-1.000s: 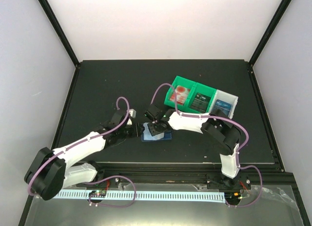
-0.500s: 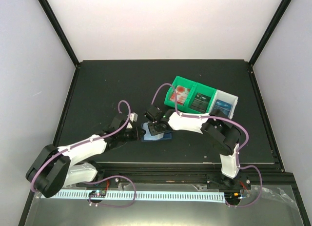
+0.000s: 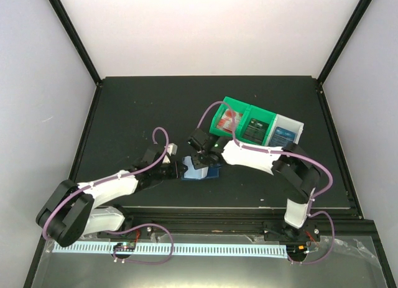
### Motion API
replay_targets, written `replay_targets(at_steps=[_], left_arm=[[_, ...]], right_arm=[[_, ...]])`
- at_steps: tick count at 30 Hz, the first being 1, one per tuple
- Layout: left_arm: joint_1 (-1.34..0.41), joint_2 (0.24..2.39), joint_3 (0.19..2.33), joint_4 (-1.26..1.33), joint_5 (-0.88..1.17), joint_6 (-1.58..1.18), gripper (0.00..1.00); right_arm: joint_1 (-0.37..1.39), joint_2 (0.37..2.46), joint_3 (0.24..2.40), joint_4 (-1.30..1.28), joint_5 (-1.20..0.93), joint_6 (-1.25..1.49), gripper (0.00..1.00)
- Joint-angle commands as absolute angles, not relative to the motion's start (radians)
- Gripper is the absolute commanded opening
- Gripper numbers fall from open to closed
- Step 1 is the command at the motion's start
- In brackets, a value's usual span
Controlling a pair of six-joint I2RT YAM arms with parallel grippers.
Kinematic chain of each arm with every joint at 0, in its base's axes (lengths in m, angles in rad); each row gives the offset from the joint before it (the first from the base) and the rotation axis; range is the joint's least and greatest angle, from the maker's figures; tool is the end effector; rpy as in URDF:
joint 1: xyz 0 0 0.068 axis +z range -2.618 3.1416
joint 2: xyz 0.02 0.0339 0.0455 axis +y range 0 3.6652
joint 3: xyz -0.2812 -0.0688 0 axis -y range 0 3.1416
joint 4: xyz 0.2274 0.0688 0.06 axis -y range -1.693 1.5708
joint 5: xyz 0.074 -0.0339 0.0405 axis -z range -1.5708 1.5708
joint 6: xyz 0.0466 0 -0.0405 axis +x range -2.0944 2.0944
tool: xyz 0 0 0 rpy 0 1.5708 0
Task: Put the credit cards into the card holder
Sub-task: Open the card holder at the center of the board.
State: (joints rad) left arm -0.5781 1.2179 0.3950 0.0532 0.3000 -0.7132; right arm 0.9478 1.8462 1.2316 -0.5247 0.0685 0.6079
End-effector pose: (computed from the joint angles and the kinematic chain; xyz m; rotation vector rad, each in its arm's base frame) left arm 0.1655 -0.1244 0.1690 -0.0092 2.5165 -0.9430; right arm 0.2169 0.2964 0.1926 -0.4472 2.7285 0.3577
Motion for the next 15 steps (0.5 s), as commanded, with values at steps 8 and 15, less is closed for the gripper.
replay_targets(at_steps=[8,15], left_arm=[[-0.58,1.224,0.439,0.123,0.404,-0.678,0.31],[-0.58,1.25,0.455,0.159,0.467,-0.654,0.43]], right_arm=[[0.871,1.68,1.247,-0.565,0.037,0.555,0.44],[0.698,1.575,1.293,-0.637,0.022,0.305,0.45]])
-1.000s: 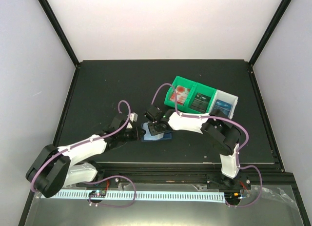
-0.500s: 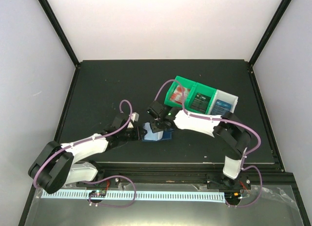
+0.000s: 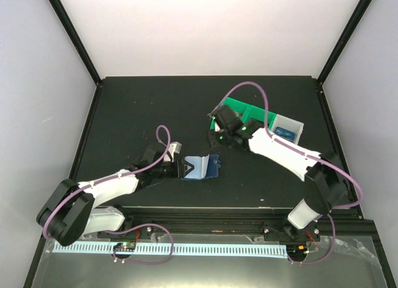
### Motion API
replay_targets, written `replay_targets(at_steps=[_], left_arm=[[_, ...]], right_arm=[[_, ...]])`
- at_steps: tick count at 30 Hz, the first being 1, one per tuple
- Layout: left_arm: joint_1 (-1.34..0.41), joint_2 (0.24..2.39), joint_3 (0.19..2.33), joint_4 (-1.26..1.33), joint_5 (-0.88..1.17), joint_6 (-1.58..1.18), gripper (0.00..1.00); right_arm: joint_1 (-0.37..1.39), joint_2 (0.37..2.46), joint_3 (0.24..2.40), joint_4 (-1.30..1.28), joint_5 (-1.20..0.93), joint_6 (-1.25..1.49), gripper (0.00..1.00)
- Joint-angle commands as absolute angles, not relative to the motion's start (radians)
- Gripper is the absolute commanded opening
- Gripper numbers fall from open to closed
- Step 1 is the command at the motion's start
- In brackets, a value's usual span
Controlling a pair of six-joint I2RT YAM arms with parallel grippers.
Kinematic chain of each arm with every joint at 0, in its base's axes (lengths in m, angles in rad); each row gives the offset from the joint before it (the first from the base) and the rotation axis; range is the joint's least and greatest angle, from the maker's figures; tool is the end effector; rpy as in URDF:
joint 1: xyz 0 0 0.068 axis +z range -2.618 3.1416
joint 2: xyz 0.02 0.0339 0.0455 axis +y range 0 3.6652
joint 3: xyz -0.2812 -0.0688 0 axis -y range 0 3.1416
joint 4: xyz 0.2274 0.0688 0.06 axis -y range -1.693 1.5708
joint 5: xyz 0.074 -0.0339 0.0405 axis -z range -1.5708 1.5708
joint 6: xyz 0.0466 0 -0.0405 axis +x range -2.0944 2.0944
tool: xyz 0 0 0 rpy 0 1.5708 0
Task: Put the credit cards into the card holder
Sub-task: Open the card holder at the center of the board, then move the storage box to the center of the board.
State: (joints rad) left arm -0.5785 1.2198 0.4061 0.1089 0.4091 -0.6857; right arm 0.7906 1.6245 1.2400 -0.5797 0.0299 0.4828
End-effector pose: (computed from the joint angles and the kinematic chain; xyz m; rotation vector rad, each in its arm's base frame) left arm 0.1674 -0.1315 0.1778 0.1036 2.4640 -1.0813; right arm 0.2381 0.2386 0.2655 -0.3865 2.5711 0.4525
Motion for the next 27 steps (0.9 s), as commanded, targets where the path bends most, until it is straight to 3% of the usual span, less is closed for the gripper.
replay_targets(at_steps=[1,11,19,24,27], left_arm=[[-0.581,1.266,0.463,0.158,0.475,-0.646,0.43],[-0.593,1.432,0.546,0.214,0.581,-0.616,0.41],[-0.611,1.474,0.556,0.222,0.575,-0.614,0.4],[-0.629,1.494,0.568,0.208,0.545,-0.61,0.4],[-0.641,1.502,0.588,0.184,0.524,-0.609,0.4]], right_arm=[[0.665,1.568,1.305,-0.66,0.025,0.265,0.45],[0.389,1.579,1.349,-0.736,-0.018,-0.082,0.45],[0.38,1.821,1.608,-0.775,-0.025,-0.225,0.48],[0.381,1.968,1.749,-0.806,-0.043,-0.284,0.59],[0.383,2.061,1.838,-0.848,-0.018,-0.31,0.6]])
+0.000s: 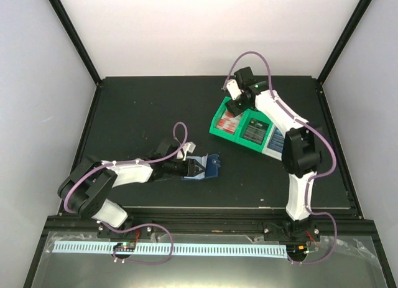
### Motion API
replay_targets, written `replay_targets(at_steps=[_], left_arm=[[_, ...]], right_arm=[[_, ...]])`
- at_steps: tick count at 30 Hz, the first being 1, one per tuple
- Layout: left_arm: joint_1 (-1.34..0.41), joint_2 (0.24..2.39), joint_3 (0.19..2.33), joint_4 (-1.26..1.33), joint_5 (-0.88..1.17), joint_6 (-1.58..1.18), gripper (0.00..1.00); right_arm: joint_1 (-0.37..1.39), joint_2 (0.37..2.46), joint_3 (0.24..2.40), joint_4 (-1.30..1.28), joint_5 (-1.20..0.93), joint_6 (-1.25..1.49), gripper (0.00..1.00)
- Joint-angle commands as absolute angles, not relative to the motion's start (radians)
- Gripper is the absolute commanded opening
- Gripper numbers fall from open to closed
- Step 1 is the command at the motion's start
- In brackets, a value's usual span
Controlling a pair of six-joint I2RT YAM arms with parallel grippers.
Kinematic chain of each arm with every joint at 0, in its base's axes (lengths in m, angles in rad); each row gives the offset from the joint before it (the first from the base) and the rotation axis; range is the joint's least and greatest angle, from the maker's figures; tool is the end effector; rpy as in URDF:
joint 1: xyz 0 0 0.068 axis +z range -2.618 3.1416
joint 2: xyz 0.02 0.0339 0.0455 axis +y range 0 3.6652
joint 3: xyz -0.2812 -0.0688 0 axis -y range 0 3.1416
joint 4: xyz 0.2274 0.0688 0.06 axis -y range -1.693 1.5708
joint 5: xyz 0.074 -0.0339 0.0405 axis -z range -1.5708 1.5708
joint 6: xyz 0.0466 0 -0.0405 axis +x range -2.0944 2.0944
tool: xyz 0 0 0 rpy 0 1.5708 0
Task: Put the credit cards into the card holder
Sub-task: Move the storage box to the center of the board.
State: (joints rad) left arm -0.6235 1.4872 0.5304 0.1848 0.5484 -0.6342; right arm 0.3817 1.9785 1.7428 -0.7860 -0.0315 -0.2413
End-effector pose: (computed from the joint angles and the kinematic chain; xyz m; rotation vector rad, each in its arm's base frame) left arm 0.1953 -0.1704 0.1631 0.2879 2.5411 -1.2082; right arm 0.3981 0.1614 0.2740 -0.8061 2.4661 0.0920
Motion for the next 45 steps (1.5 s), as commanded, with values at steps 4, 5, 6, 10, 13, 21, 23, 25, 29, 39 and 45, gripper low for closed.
replay_targets(at_steps=[4,5,6,10,13,21,23,25,29,39,45], left_arm=[[-0.657,1.505,0.614,0.174,0.497,-0.615,0.41],[-0.659,1.511,0.624,0.175,0.494,-0.615,0.42],[-0.661,1.52,0.638,0.173,0.487,-0.616,0.43],[-0.671,1.579,0.687,0.194,0.437,-0.657,0.44],[-0.686,1.609,0.72,0.225,0.382,-0.71,0.44],[-0.755,1.684,0.804,0.344,0.276,-0.868,0.62],[-0.772,1.728,0.865,0.311,0.266,-0.889,0.65],[-0.789,1.762,0.909,0.294,0.261,-0.918,0.68],[-0.836,1.816,1.0,0.229,0.2,-0.97,0.76],[-0.965,1.95,1.321,-0.114,-0.042,-1.121,0.97],[-0.989,2.059,1.439,-0.188,-0.079,-1.243,0.99]], right_arm=[[0.382,2.114,1.886,-0.841,0.015,-0.3,0.6],[0.381,2.109,1.881,-0.829,0.021,-0.293,0.6],[0.38,2.103,1.874,-0.816,0.031,-0.278,0.61],[0.371,2.047,1.842,-0.782,0.056,-0.172,0.64],[0.353,1.958,1.774,-0.732,0.074,-0.04,0.67],[0.325,1.667,1.515,-0.654,0.111,0.27,0.71],[0.324,1.603,1.466,-0.669,0.116,0.304,0.72],[0.322,1.526,1.399,-0.672,0.143,0.323,0.73],[0.295,1.396,1.249,-0.677,0.179,0.378,0.73],[0.271,1.195,1.064,-0.69,0.205,0.414,0.73],[0.24,1.107,1.042,-0.709,0.262,0.439,0.74]])
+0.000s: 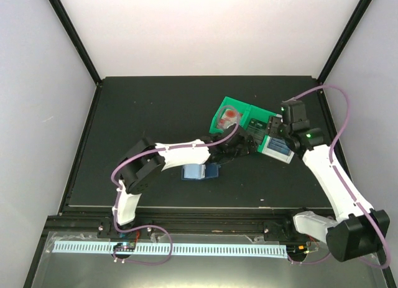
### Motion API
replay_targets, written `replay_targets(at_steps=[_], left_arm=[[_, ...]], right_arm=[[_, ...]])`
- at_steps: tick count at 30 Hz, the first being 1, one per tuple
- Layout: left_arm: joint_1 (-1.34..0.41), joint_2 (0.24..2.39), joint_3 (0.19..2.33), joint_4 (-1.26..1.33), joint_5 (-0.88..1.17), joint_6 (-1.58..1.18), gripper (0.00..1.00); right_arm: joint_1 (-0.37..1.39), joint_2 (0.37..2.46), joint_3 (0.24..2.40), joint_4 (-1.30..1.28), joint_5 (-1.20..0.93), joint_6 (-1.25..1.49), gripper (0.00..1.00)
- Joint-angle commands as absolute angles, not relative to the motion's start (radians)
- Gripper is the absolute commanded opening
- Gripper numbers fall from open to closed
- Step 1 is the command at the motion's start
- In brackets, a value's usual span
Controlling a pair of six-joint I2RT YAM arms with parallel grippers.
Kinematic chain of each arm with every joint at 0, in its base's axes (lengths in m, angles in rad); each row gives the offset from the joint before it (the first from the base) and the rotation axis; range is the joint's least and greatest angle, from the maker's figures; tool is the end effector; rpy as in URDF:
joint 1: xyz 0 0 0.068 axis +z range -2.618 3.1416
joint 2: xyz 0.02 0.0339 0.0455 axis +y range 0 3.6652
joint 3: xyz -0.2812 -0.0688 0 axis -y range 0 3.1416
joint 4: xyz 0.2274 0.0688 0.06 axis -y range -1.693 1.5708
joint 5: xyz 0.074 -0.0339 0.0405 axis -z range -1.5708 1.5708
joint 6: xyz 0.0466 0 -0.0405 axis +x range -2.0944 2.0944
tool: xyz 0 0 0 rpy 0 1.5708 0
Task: Put the credit cards into the card holder
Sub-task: Move the storage box to the center of the board.
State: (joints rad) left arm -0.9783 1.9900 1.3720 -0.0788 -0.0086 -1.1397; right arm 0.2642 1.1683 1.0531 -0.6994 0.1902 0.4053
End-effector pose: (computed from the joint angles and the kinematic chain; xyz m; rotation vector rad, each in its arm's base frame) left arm 0.2500 -0.3706 0.2101 -0.2080 2.5096 -1.0203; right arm 0.2193 0.0502 0.3186 0.2563 2.3546 0.0956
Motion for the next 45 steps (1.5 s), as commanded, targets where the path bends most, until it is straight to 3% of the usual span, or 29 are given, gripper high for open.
replay_targets(at_steps=[1,9,25,30,36,45], left_arm=[[-0.99,2.082,1.454,-0.184,-0.078,-1.254,0.99],[-0.982,2.182,1.607,-0.241,-0.219,-1.208,0.95],[-0.958,2.335,1.713,-0.299,-0.168,-1.183,0.85],[-0.941,2.316,1.676,-0.295,-0.153,-1.147,0.67],[-0.922,2.241,1.583,-0.262,-0.156,-1.073,0.52],[-0.899,2.16,1.463,-0.171,-0.055,-0.974,0.48]], right_arm=[[0.233,1.094,1.038,-0.71,0.271,0.441,0.74],[0.222,1.051,1.029,-0.718,0.301,0.432,0.74],[0.222,1.109,1.016,-0.718,0.242,0.429,0.74],[0.223,1.138,1.034,-0.722,0.228,0.426,0.74],[0.229,1.235,1.07,-0.713,0.111,0.359,0.69],[0.277,1.466,1.192,-0.735,0.014,0.237,0.63]])
